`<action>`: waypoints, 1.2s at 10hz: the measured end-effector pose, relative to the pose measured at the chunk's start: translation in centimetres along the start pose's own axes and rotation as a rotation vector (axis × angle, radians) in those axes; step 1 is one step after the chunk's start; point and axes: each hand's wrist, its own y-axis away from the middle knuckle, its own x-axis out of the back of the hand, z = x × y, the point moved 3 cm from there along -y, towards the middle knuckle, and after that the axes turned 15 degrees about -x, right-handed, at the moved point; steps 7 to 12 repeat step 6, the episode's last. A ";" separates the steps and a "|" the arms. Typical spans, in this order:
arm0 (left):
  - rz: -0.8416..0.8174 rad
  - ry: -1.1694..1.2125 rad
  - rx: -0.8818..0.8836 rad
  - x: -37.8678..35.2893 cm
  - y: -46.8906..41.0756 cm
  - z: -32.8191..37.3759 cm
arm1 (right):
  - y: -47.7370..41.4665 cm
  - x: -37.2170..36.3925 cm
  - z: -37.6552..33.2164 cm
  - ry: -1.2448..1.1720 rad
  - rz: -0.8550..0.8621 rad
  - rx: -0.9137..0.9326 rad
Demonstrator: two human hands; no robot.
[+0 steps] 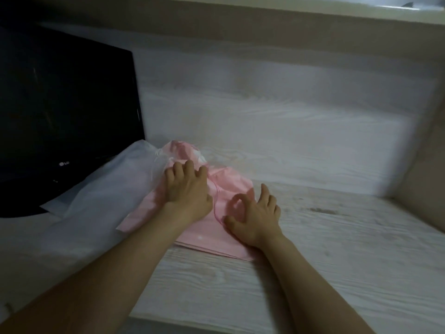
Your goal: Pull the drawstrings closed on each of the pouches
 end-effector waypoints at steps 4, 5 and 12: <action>0.593 0.741 -0.091 -0.8 0.1 2.0 | 0.5 1.1 -1.6 -0.460 0.266 0.145; 0.529 1.180 0.000 -0.8 0.0 2.6 | 0.9 1.9 -1.6 -0.611 0.271 0.133; 0.235 1.821 0.277 -1.7 0.1 3.4 | 1.7 3.3 -1.7 -0.856 0.234 0.133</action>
